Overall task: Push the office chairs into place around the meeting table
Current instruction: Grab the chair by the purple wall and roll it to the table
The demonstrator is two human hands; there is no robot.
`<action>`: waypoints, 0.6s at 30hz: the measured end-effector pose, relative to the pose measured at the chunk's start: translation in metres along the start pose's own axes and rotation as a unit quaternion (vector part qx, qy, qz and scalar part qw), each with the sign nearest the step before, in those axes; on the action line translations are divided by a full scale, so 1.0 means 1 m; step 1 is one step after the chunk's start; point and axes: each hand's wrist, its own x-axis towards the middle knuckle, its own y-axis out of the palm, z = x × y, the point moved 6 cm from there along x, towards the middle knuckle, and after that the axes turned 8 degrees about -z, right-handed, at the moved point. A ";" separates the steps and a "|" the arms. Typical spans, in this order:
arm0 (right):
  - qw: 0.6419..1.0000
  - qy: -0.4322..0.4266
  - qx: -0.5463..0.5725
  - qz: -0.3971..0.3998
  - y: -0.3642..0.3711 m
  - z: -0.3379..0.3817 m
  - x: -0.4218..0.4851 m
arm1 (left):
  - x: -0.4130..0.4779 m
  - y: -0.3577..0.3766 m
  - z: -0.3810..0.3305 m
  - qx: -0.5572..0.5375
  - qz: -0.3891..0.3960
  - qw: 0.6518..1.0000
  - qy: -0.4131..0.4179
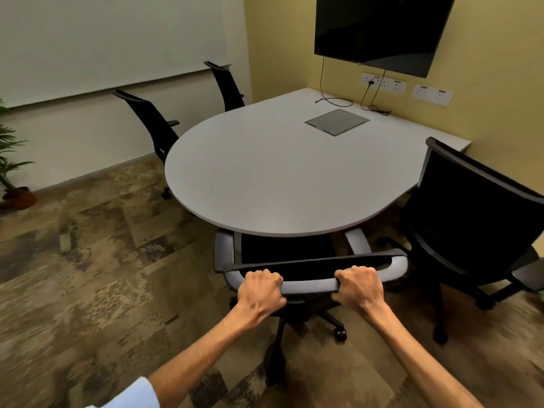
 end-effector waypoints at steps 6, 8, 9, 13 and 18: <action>1.000 -0.001 0.020 -0.018 0.014 -0.011 -0.009 | -0.005 0.009 -0.008 -0.031 0.006 1.000 0.000; 1.000 0.000 0.020 -0.013 0.019 -0.013 -0.014 | -0.010 0.014 -0.011 -0.026 0.014 1.000 0.004; 1.000 0.002 0.023 -0.008 0.019 -0.014 -0.013 | -0.009 0.015 -0.012 -0.026 0.018 1.000 0.003; 0.999 0.021 0.012 -0.030 0.014 -0.019 0.015 | 0.024 0.013 -0.003 -0.016 0.020 1.000 -0.010; 0.999 0.023 -0.022 -0.004 0.019 -0.038 0.058 | 0.070 0.024 0.002 -0.018 0.016 0.999 -0.034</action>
